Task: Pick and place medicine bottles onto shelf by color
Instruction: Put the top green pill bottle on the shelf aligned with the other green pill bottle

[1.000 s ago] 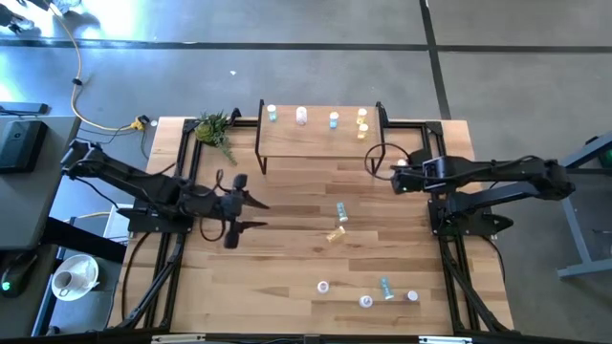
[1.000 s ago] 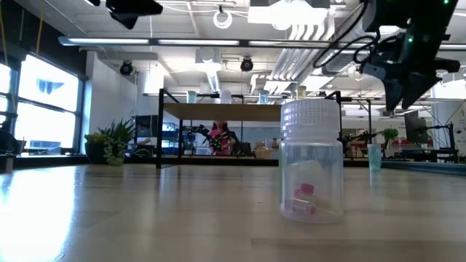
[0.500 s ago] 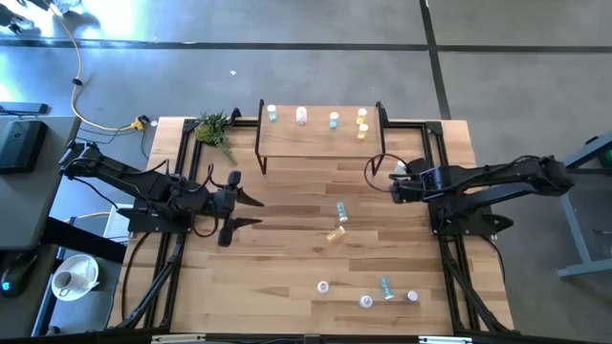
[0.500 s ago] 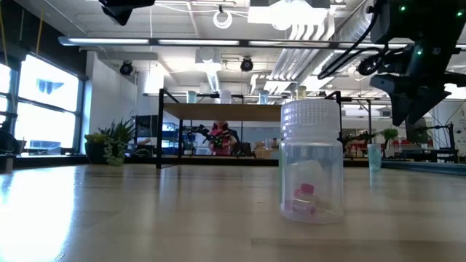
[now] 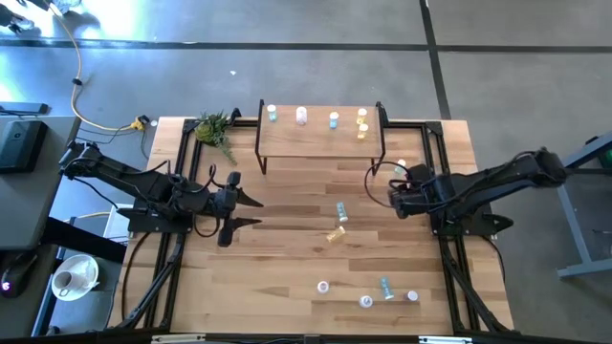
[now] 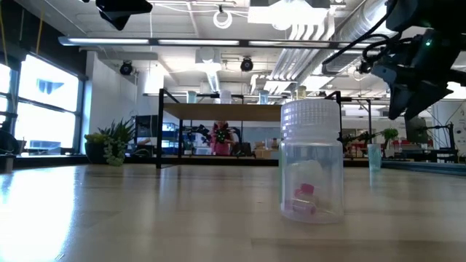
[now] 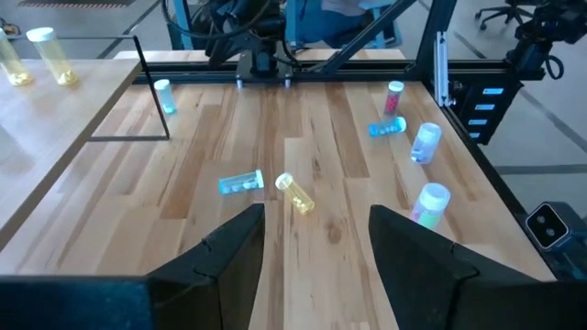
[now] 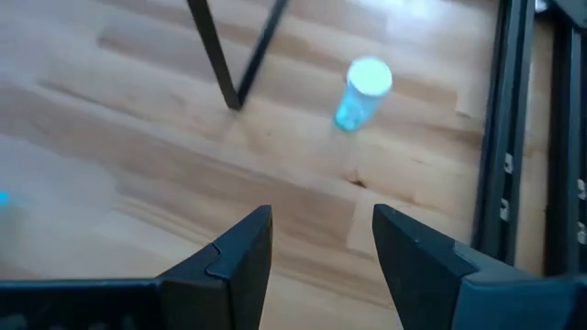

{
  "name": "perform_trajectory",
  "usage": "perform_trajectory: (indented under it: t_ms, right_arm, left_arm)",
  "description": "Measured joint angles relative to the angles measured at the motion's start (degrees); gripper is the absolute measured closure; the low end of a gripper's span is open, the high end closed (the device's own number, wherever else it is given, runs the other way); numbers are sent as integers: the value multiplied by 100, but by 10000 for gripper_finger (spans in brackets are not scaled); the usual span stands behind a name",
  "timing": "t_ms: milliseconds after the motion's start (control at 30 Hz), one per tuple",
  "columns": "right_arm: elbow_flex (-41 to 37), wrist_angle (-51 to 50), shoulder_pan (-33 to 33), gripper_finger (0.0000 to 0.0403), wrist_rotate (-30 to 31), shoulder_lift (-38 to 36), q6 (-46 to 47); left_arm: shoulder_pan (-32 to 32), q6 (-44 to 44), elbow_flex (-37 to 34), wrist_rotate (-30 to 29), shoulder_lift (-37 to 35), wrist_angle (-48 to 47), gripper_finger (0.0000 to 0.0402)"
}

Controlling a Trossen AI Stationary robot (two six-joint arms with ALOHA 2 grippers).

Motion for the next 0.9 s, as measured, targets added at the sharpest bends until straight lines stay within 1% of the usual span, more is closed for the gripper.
perform_trajectory:
  t_ms: [200, 300, 467, 533, 667, 800, 900]
  right_arm:
    - [0, 288, 248, 222, 652, 223, 374]
    - [0, 445, 287, 222, 786, 419, 377]
    - [-1, 469, 287, 222, 761, 657, 377]
    - [-2, 469, 282, 222, 853, 656, 378]
    - [-2, 469, 281, 222, 1252, 640, 396]
    - [-2, 458, 270, 220, 1274, 640, 324]
    - [-2, 402, 270, 211, 1333, 640, 252]
  left_arm:
    - [2, 0, 0, 0, 0, 0, 216]
    - [2, 2, 0, 0, 0, 0, 216]
    - [2, 2, 0, 0, 0, 2, 216]
    - [2, 2, 0, 0, 0, 1, 216]
    - [2, 2, 0, -2, 2, 2, 216]
    - [2, 4, 2, -1, 39, 7, 216]
    - [2, 110, 2, -1, 37, 13, 216]
